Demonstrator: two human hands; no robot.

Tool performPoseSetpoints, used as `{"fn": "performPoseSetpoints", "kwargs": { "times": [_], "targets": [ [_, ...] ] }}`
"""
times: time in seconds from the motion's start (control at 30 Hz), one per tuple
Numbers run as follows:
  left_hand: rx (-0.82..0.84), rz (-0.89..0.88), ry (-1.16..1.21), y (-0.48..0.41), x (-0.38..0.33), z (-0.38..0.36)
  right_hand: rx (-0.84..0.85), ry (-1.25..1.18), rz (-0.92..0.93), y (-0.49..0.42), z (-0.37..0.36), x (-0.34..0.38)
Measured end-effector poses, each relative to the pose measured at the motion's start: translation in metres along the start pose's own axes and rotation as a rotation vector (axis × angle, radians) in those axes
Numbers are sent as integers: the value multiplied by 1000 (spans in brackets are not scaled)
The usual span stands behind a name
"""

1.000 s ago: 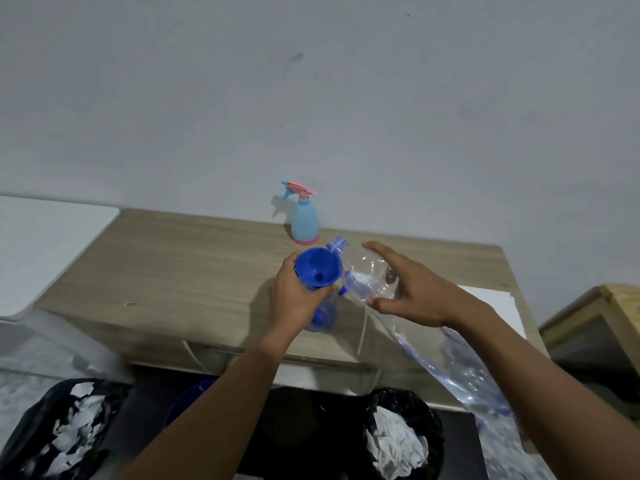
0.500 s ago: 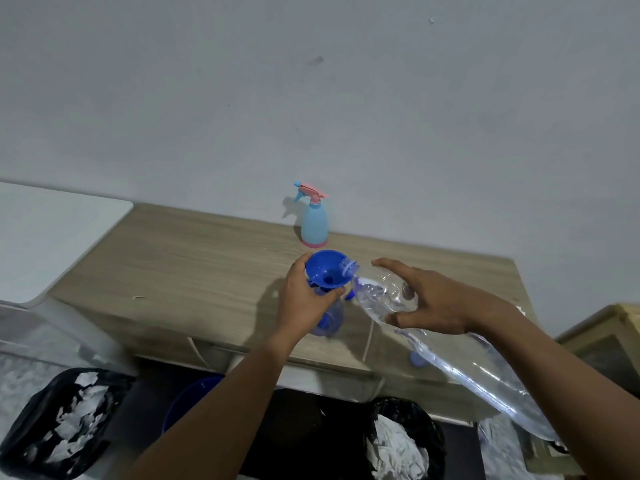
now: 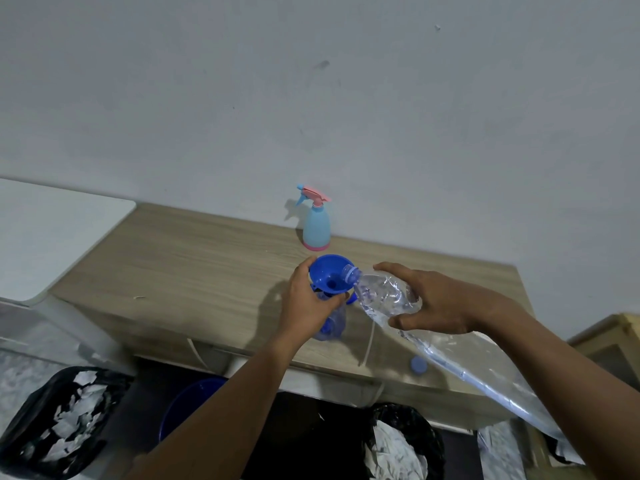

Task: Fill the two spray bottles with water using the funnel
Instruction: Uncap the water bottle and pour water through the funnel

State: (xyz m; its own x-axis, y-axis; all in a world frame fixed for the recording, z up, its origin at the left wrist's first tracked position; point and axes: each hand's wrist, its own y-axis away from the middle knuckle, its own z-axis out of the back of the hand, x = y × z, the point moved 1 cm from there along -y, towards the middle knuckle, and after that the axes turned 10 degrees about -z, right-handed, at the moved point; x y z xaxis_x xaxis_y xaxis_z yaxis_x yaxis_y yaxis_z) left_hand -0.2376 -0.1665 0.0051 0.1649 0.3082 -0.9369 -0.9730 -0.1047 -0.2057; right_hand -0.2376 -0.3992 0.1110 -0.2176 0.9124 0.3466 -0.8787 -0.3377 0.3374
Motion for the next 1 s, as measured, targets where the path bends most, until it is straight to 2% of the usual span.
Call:
{"fn": "performPoseSetpoints", "kwargs": {
  "times": [0.47,0.67,0.83,1.0],
  "targets": [
    [-7,-18,-32,-3,5,-6,-11,-3,15,1,2,-6],
    [-8,-10,-40,-2,3,-6,-68,-93,46,5,-2,-12],
    [-10,-27,-40,-1,-1,-8,-183,-252,67,7,-9,-23],
    [10,-29,-40,0,-3,-10,-481,-552,21,7,-14,-42]
  ]
}}
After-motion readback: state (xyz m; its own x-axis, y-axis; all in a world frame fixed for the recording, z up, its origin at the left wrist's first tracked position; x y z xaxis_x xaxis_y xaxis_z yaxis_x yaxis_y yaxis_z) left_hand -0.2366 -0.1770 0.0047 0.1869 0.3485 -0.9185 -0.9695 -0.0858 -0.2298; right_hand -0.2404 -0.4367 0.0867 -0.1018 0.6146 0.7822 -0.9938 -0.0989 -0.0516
